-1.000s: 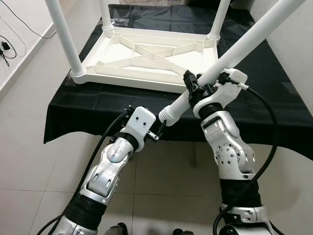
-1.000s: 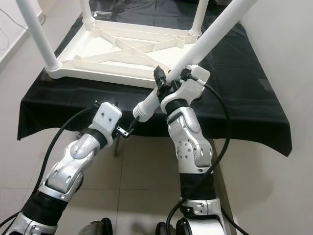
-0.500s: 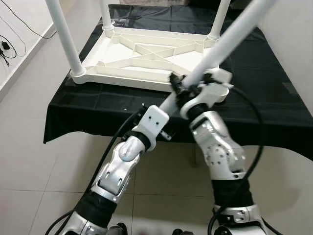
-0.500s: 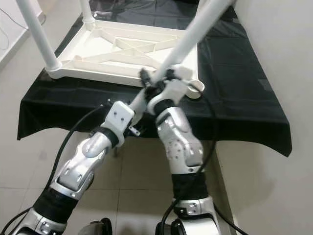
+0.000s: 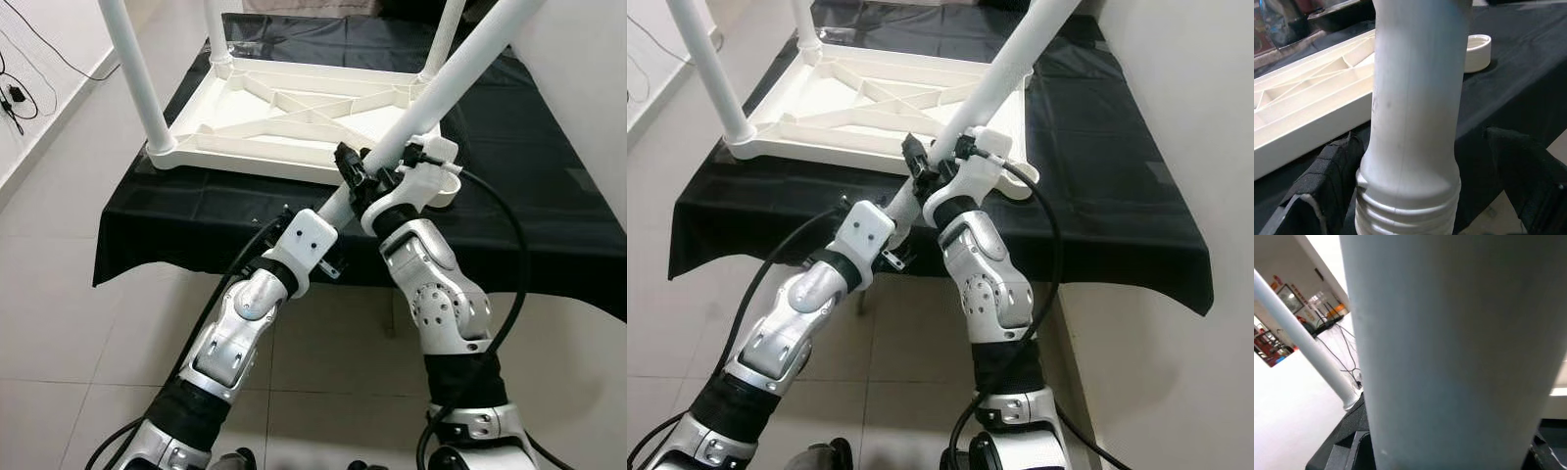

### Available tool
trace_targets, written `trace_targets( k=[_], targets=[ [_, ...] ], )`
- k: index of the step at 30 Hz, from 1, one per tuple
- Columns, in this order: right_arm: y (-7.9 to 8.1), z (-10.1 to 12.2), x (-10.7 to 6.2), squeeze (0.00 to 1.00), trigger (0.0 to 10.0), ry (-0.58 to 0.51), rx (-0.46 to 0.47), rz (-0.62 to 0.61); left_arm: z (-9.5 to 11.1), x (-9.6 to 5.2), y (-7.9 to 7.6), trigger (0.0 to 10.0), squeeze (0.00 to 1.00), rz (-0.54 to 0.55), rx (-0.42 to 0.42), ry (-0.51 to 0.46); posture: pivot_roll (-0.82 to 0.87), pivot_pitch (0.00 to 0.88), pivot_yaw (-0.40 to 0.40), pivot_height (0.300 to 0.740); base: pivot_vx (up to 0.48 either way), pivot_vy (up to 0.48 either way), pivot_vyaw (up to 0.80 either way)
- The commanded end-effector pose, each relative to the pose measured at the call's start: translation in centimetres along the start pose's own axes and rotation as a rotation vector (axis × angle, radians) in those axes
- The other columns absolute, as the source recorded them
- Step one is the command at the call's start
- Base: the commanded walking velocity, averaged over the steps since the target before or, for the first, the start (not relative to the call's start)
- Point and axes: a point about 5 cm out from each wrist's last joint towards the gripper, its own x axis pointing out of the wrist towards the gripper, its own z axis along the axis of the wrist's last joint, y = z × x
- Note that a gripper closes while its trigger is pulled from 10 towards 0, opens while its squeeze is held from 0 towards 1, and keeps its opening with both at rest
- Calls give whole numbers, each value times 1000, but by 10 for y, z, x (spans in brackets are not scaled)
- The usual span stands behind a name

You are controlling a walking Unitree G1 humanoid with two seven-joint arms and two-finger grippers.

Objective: Building children table

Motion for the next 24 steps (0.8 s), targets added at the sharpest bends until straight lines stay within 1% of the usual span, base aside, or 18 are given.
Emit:
trace_targets(
  k=[1, 5, 13, 14, 16, 17, 18, 24],
  targets=[
    [9, 3, -2, 0, 10000, -11, 14, 52, -7, -2, -3, 10000, 0, -12, 8, 32, 81, 186, -38, 740, 0, 0, 0],
    [16, 1, -4, 0, 10000, -4, 18, 95, -9, -1, -3, 10000, 0, -19, 1, 38, 80, 187, -37, 740, 0, 0, 0],
    [22, -2, -7, 0, 10000, 12, 20, 131, -11, 1, -4, 10000, 0, -22, 0, 47, 79, 186, -35, 740, 0, 0, 0],
    [23, -3, -8, 0, 10000, 16, 23, 137, -12, 1, -4, 8078, 0, -21, -2, 47, 79, 186, -35, 740, 0, 0, 0],
    [23, -3, -8, 0, 10000, 16, 23, 137, -12, 1, -4, 8078, 0, -21, -2, 47, 79, 186, -35, 740, 0, 0, 0],
    [24, -4, -8, 0, 10000, 20, 20, 144, -12, 1, -3, 3882, 0, -20, -3, 48, 79, 185, -36, 740, 0, 0, 0],
    [25, -5, -9, 0, 10000, 24, 19, 148, -13, 1, -4, 0, 0, -21, -2, 48, 79, 186, -35, 740, 0, 0, 0],
    [27, -6, -11, 0, 10000, 31, 14, 158, -16, 0, -7, 0, 0, -24, -2, 65, 78, 186, -36, 740, 0, 0, 0]
  ],
)
